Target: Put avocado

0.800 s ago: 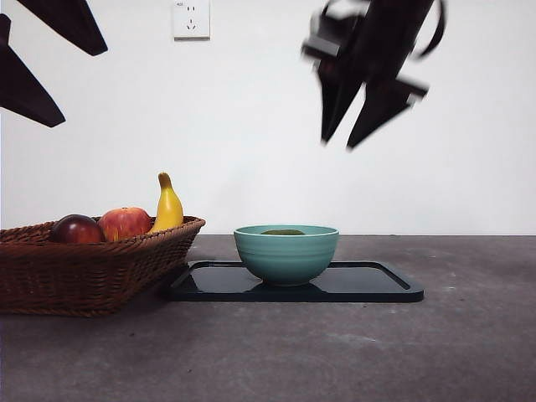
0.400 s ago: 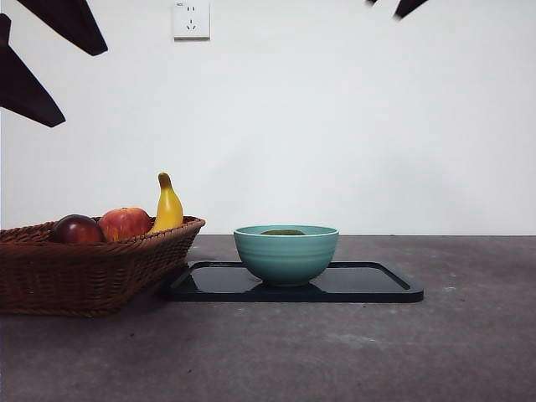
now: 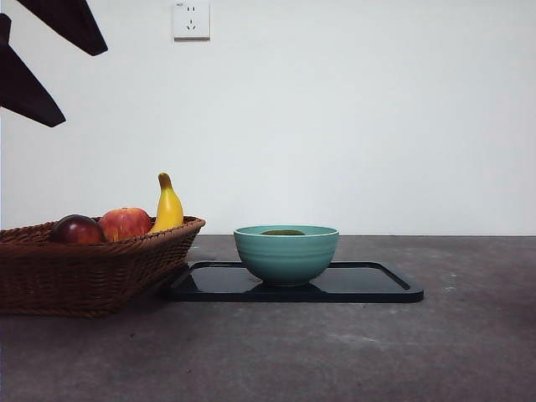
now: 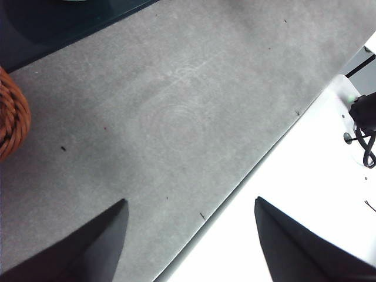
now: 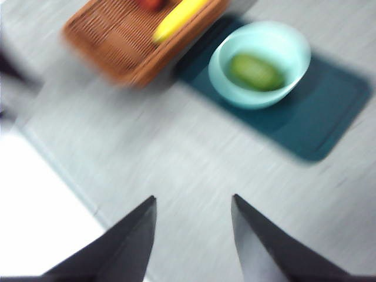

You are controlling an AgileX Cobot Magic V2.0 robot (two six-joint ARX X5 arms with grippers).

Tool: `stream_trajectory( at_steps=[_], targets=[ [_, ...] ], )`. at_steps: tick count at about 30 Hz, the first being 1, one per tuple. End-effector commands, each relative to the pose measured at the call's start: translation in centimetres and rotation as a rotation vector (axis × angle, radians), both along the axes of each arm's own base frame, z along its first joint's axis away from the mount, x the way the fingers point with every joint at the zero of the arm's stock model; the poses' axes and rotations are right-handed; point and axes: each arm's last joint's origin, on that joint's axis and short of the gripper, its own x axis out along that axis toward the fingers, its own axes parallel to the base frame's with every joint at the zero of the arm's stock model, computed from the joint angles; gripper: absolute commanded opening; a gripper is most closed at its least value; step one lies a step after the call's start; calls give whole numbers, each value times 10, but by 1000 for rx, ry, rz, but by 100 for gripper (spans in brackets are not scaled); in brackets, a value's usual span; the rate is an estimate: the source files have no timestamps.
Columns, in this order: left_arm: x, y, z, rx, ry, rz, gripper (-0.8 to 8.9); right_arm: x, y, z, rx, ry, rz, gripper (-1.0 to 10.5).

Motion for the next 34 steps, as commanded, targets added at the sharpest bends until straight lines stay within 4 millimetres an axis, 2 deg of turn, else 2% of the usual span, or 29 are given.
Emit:
stream_trajectory(
  at_steps=[1,4,7,18,20,22,24,34],
  targets=[
    [1,-2,2,-5,-19,-22,342,-12,-4,-11,17,5,15,206],
    [1,-2,2,-6,-19,-22,342,-22,-9,-17,32,0,19,205],
    [1,-2,2,-6,-19,-22,342,-28,-13,-15,53,-20,23,206],
    [1,-2,2,-6,-19,-22,333,-30,-13,-15,79,-9,54,204],
    [1,-2,2,-5,-19,-22,274,-30,-13,-15,79,-9,54,169],
    [1,-2,2,-6,-20,-23,113,-30,-13,-15,79,-10,54,21],
    [1,-2,2,-6,-21,-23,3,-30,-13,-15,78,-10,55,7],
    [1,-2,2,-5,-19,-23,8,-30,-13,-14,79,-11,54,7]
  ],
)
